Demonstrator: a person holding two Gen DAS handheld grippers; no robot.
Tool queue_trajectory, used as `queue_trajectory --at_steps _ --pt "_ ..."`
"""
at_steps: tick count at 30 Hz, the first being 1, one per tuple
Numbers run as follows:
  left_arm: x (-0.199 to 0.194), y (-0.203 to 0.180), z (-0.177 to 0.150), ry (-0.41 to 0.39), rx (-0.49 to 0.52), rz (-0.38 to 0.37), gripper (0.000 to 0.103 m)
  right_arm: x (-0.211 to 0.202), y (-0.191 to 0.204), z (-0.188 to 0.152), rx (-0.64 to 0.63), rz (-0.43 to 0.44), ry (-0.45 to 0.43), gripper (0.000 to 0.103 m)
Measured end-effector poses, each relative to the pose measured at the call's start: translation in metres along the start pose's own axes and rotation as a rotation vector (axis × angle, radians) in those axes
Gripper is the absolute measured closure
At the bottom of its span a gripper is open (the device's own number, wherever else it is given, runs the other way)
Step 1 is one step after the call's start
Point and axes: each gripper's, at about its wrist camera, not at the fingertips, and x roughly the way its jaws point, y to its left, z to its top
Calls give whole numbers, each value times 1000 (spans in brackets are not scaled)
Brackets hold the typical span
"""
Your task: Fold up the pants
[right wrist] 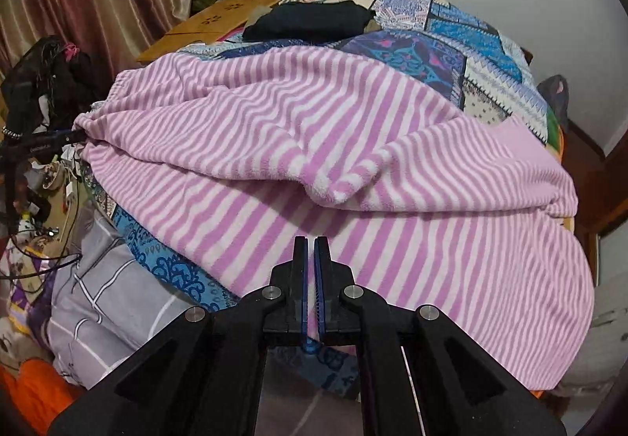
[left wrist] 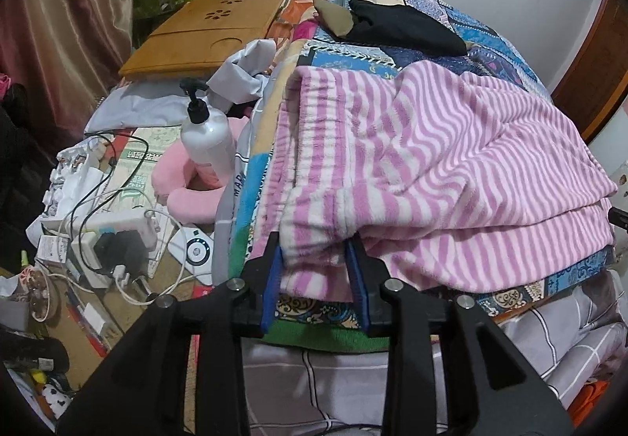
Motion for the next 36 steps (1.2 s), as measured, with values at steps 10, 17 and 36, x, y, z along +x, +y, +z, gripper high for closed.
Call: queue_trajectory --at_steps 10,17,36 --pt "-51 -10 28 -94 21 84 58 -35 -15 22 9 -83 -98 97" --pt "-63 -60 81 -170 72 66 52 -47 -60 41 90 -141 -144 80" --pt "36 -225 223 -238 173 3 25 -3 -263 104 318 -284 -161 57"
